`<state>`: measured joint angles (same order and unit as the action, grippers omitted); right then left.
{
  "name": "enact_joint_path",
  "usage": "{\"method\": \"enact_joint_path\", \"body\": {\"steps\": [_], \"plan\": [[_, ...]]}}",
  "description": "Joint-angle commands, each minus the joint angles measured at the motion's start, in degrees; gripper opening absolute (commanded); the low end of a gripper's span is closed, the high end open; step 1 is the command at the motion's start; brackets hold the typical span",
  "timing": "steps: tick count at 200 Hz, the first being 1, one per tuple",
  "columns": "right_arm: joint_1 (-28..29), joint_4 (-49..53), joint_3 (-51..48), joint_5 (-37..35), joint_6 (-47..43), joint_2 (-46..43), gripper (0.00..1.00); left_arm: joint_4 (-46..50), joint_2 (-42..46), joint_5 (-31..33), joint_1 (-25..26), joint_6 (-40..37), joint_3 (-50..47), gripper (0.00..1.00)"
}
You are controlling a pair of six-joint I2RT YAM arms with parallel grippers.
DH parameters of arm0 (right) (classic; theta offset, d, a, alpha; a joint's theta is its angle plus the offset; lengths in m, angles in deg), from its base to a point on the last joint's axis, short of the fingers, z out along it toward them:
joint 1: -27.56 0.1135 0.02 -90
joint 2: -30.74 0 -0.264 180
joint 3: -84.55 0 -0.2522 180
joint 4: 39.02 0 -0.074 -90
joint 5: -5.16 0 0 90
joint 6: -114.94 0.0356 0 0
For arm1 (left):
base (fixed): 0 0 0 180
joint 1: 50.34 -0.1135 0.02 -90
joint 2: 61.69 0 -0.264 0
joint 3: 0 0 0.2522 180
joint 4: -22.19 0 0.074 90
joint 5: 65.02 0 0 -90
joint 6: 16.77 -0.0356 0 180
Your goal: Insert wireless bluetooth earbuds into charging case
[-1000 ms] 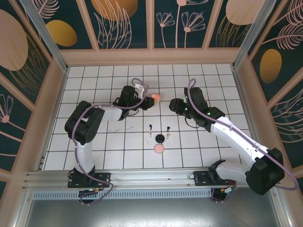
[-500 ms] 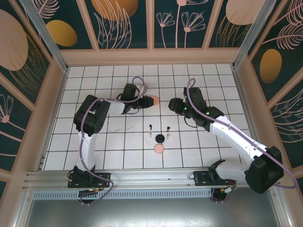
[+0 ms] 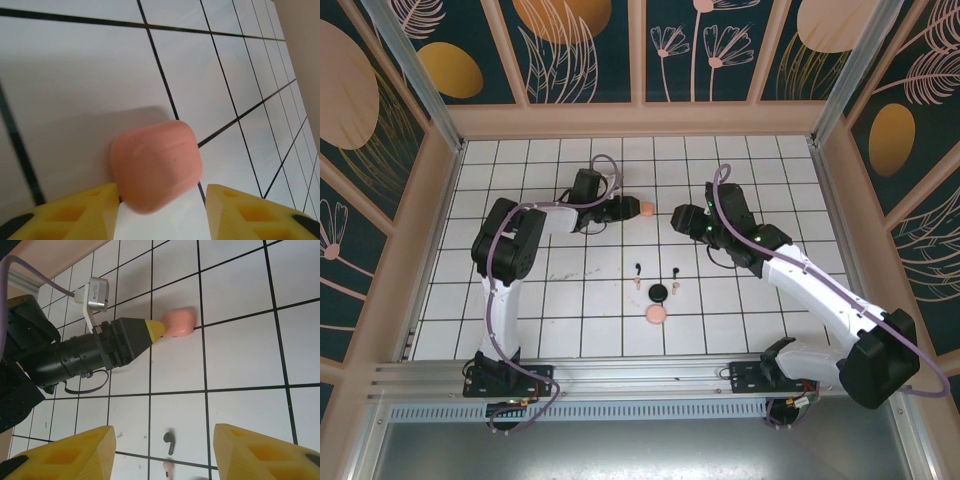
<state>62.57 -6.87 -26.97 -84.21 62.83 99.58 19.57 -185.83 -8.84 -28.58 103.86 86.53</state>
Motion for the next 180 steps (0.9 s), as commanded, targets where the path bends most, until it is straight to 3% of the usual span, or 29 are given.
{"method": "enact_joint_path", "body": {"steps": [1,48,138,142,145,180], "plan": [[1.0,1.3,1.9,-1.2,-0.3,1.2,0.55,7.6,1.5,3.5,-3.8,-3.4,-0.2,0.51],[4.5,4.4,1.8,-5.0,-0.1,2.3,0.57,8.9,9.7,4.3,-7.3,-5.3,-4.2,0.53],[17.8,9.8,-4.9,-12.6,6.2,0.9,0.63,5.1,35.4,5.8,-7.4,-3.3,-13.6,0.63],[18.5,10.1,-5.2,-12.6,6.6,0.8,0.64,5.0,36.6,5.8,-7.4,-3.3,-14.2,0.76],[18.9,10.4,-5.3,-12.8,7.0,0.7,0.64,4.9,37.5,5.9,-7.4,-3.1,-14.7,0.78],[26.5,13.1,-7.1,-15.5,11.7,0.9,0.71,2.3,48.3,7.9,-7.4,-1.5,-21.7,0.81]]}}
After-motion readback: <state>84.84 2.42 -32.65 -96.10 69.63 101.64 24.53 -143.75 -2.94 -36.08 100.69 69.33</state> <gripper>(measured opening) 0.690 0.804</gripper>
